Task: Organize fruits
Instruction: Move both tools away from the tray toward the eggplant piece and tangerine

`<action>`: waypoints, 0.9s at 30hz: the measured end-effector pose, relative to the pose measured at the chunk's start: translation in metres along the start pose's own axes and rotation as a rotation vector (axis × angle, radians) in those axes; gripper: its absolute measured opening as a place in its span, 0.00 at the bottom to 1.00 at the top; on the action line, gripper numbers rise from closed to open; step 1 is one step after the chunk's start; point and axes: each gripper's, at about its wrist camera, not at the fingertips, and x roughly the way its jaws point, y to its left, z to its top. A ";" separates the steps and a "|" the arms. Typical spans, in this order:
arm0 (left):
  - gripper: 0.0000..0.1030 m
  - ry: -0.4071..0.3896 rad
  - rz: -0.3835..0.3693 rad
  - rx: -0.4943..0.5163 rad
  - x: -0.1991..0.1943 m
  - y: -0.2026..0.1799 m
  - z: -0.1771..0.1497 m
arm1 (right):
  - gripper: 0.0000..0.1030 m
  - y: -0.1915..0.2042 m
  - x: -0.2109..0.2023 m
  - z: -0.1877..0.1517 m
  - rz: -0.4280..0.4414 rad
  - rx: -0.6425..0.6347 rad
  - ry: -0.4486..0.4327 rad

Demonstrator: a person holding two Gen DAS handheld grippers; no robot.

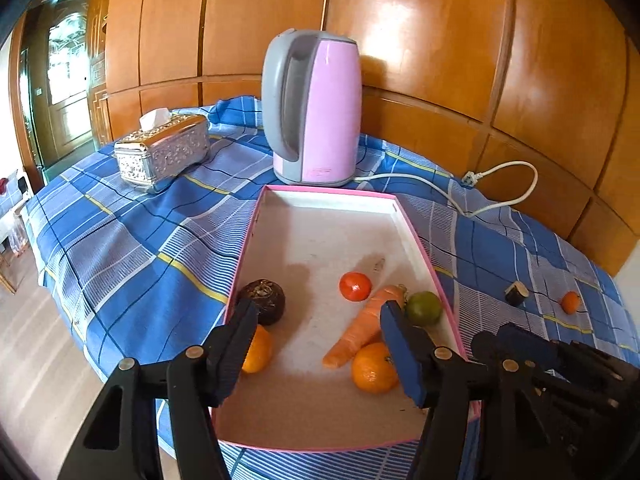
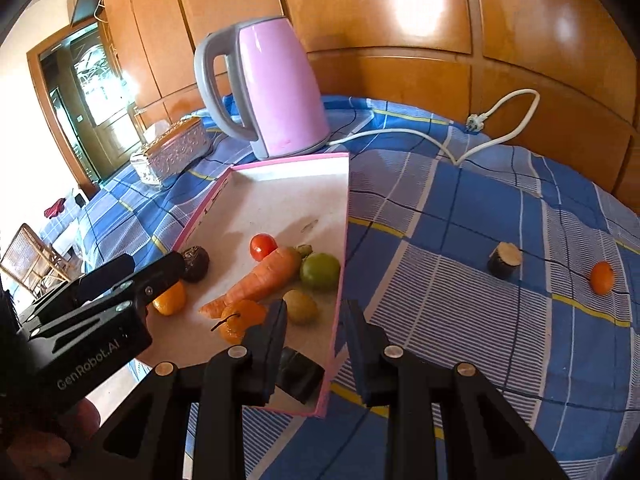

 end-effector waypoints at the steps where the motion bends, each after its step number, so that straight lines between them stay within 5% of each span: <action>1: 0.63 0.002 -0.003 0.002 0.000 -0.001 0.000 | 0.29 -0.002 -0.002 0.000 -0.004 0.003 -0.005; 27: 0.64 0.072 -0.097 0.151 0.010 -0.067 -0.010 | 0.29 -0.085 -0.030 -0.017 -0.140 0.184 -0.051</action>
